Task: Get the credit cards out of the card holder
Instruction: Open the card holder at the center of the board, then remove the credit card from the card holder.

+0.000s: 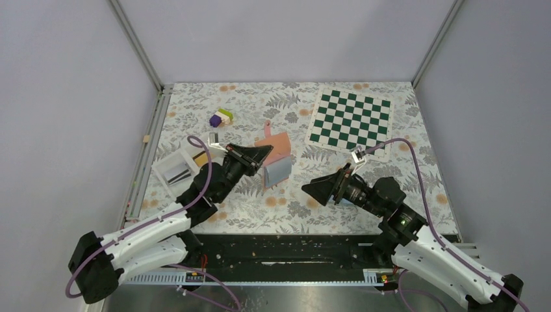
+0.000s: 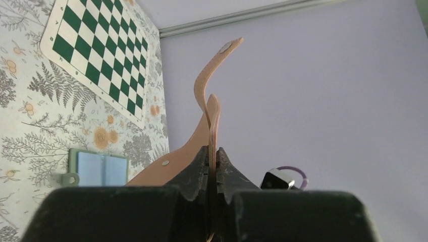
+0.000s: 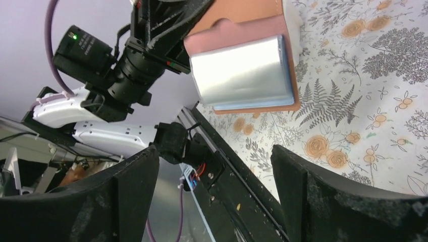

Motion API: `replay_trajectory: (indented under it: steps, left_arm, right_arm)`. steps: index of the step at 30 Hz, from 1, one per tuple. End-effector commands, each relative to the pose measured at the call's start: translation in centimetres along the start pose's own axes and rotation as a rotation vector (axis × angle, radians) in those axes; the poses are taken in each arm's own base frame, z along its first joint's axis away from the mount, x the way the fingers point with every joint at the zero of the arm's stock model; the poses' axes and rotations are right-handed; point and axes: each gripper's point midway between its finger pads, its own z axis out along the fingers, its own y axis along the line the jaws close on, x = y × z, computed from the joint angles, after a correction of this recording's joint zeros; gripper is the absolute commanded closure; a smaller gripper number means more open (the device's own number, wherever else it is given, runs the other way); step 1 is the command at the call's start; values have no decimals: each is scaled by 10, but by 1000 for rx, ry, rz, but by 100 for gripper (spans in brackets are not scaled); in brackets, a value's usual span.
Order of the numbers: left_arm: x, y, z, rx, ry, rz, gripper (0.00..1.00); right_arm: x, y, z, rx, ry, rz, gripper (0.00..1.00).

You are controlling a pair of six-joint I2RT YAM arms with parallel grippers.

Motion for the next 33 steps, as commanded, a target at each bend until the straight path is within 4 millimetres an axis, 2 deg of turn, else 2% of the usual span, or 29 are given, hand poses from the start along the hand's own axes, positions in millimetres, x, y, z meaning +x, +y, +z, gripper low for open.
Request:
replay_trajectory:
  steps: [1, 8, 16, 27, 33]
  left_arm:
    - [-16, -44, 7, 158, -69, -225, 100]
    - [-31, -54, 4, 200, -140, -370, 100]
    - [-27, -59, 1, 238, -127, -467, 100]
    - [-26, -67, -6, 289, -124, -541, 100]
    - [-22, -65, -6, 295, -117, -570, 100]
  right_arm:
    - [-36, 23, 6, -112, -179, 27, 12]
    - [-32, 5, 18, -105, -234, 176, 11]
    - [-26, 6, 33, -166, -219, 207, 11]
    - [-34, 20, 44, -272, -251, 220, 13]
    - [-42, 42, 43, -385, -256, 203, 27]
